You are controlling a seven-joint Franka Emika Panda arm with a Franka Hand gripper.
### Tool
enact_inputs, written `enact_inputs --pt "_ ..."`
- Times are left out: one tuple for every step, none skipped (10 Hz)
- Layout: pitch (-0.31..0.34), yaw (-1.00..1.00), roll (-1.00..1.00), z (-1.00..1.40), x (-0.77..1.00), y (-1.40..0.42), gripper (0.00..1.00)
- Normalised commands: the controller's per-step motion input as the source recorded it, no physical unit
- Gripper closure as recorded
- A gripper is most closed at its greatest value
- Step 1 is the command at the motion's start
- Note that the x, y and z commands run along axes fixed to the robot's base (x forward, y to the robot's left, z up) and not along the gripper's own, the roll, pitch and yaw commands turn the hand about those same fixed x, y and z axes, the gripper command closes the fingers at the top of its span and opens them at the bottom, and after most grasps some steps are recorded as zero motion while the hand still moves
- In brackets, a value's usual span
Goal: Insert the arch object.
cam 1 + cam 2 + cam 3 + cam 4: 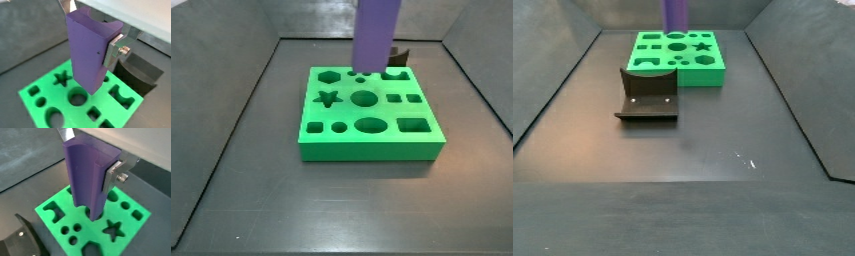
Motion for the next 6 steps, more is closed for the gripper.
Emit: enact_inputs --pt "-0.113 -0.03 0.09 -0.37 1.0 0.29 1.0" --pt "-0.107 -0.05 0.09 -0.35 0.99 0.33 1.0" --pt "-0.091 -0.08 0.02 -0.34 0.98 0.42 1.0" --pt "0.0 -0.11 0.02 -0.21 1.0 0.46 1.0" --pt "0.033 -0.13 0.0 -0.16 1.0 0.36 1.0" --pt "0.0 -0.14 -0.03 -0.18 1.0 0.31 1.0"
